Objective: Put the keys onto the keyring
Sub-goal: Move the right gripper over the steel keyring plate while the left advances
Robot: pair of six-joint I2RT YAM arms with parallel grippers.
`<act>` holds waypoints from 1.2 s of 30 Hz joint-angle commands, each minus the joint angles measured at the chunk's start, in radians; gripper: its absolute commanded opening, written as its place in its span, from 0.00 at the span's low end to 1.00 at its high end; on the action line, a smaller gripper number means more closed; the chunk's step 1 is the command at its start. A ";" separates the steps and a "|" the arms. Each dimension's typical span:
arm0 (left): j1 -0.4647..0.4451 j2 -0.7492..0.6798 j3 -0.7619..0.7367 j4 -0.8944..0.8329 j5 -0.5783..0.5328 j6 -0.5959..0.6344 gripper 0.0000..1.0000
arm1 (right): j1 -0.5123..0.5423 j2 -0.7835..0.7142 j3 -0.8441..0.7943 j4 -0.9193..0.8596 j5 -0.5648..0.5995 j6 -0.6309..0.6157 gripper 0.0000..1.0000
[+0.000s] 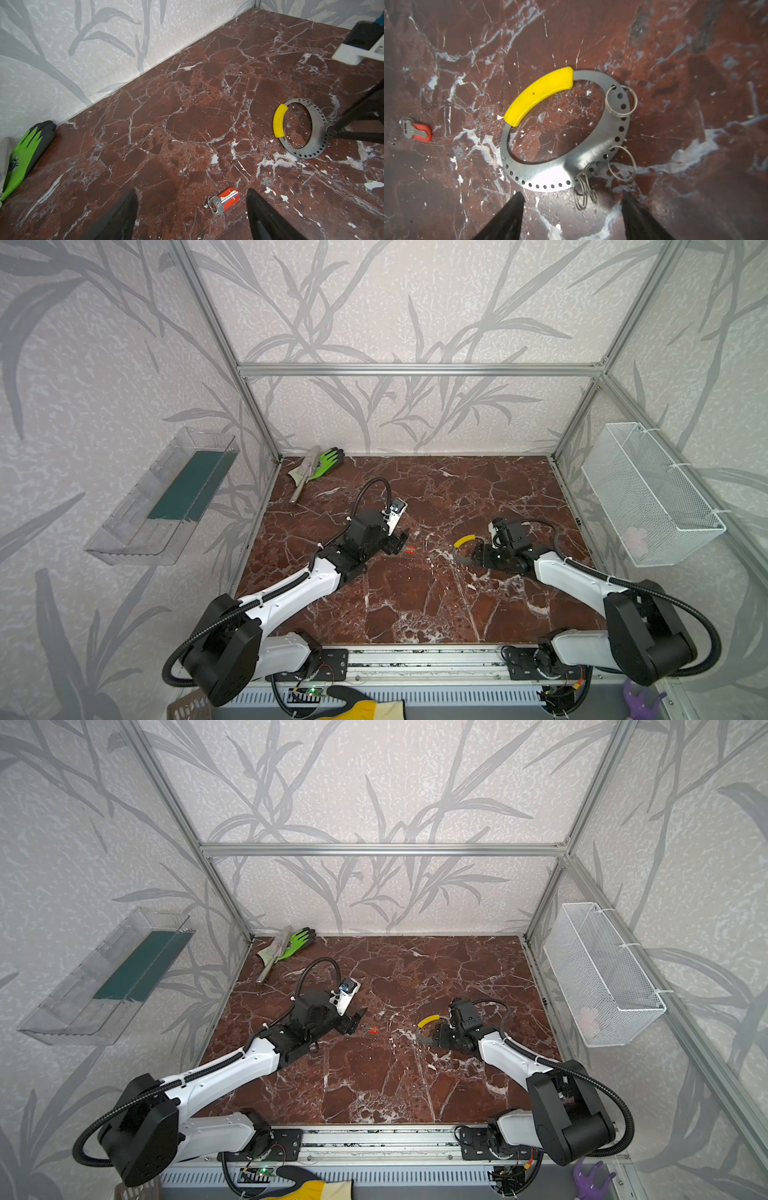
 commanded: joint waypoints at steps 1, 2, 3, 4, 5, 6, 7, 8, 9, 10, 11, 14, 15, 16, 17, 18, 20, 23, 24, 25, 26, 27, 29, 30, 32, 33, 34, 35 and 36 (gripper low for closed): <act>-0.008 0.005 0.026 0.012 0.025 0.021 0.83 | 0.035 0.018 0.027 0.006 -0.013 0.039 0.73; -0.009 0.008 0.025 0.012 0.027 0.023 0.83 | 0.047 0.026 0.026 0.015 -0.013 0.043 0.73; -0.009 0.010 0.025 0.011 0.030 0.025 0.83 | 0.059 0.033 0.026 0.026 -0.012 0.044 0.73; -0.009 0.014 0.023 0.011 0.031 0.027 0.83 | 0.069 0.041 0.027 0.039 -0.012 0.047 0.73; -0.009 0.016 0.020 0.011 0.032 0.030 0.83 | 0.081 0.051 0.031 0.053 -0.013 0.051 0.73; -0.009 0.019 0.019 0.012 0.033 0.030 0.83 | 0.093 0.062 0.037 0.063 -0.016 0.052 0.73; -0.010 0.022 0.018 0.012 0.035 0.031 0.83 | 0.105 0.070 0.045 0.069 -0.019 0.051 0.73; -0.011 0.024 0.018 0.012 0.036 0.031 0.83 | 0.122 0.080 0.052 0.081 -0.021 0.046 0.73; -0.012 0.024 0.019 0.013 0.037 0.032 0.83 | 0.139 0.086 0.062 0.088 -0.020 0.043 0.73; -0.011 0.026 0.017 0.014 0.038 0.033 0.83 | 0.153 0.092 0.071 0.094 -0.018 0.038 0.73; -0.011 0.026 0.017 0.015 0.038 0.033 0.83 | 0.168 0.100 0.079 0.105 -0.021 0.030 0.72; -0.011 0.028 0.014 0.017 0.036 0.033 0.83 | 0.196 0.116 0.101 0.137 -0.040 0.015 0.72; -0.011 0.027 0.014 0.015 0.036 0.033 0.83 | 0.202 0.119 0.108 0.139 -0.047 0.016 0.72; -0.011 0.026 0.014 0.016 0.036 0.033 0.83 | 0.203 0.118 0.114 0.136 -0.048 0.015 0.72; -0.011 0.024 0.013 0.016 0.037 0.033 0.83 | 0.203 0.114 0.120 0.124 -0.046 0.011 0.72; -0.010 0.023 0.012 0.015 0.036 0.033 0.83 | 0.202 0.104 0.124 0.107 -0.033 0.008 0.72; -0.012 0.019 0.011 0.014 0.037 0.033 0.83 | 0.203 0.074 0.131 0.056 0.011 -0.012 0.72; -0.013 0.017 0.008 0.017 0.040 0.030 0.83 | 0.198 0.010 0.127 0.006 0.069 -0.056 0.72; -0.013 0.017 0.008 0.019 0.042 0.029 0.83 | 0.195 -0.014 0.117 0.004 0.083 -0.070 0.71; -0.013 0.018 0.008 0.021 0.044 0.028 0.83 | 0.191 -0.034 0.110 0.001 0.095 -0.081 0.71; -0.015 0.022 0.009 0.024 0.047 0.026 0.83 | 0.177 -0.056 0.101 -0.008 0.103 -0.089 0.69; -0.014 0.023 0.010 0.024 0.048 0.025 0.83 | 0.155 -0.074 0.091 -0.013 0.101 -0.098 0.66; -0.018 0.029 0.013 0.030 0.053 0.022 0.83 | 0.112 -0.103 0.072 -0.027 0.097 -0.109 0.62; -0.019 0.031 0.015 0.032 0.054 0.022 0.83 | 0.087 -0.114 0.066 -0.036 0.088 -0.122 0.59; -0.025 0.035 0.019 0.032 0.056 0.023 0.83 | 0.050 -0.123 0.064 -0.057 0.075 -0.149 0.56; -0.028 0.038 0.021 0.032 0.055 0.025 0.82 | 0.040 -0.120 0.069 -0.073 0.077 -0.171 0.55; -0.031 0.039 0.021 0.032 0.054 0.026 0.83 | 0.034 -0.115 0.077 -0.088 0.082 -0.188 0.54; -0.033 0.040 0.023 0.033 0.052 0.029 0.83 | 0.032 -0.106 0.084 -0.103 0.090 -0.210 0.54; -0.035 0.043 0.024 0.036 0.053 0.032 0.82 | 0.032 -0.095 0.093 -0.116 0.096 -0.225 0.52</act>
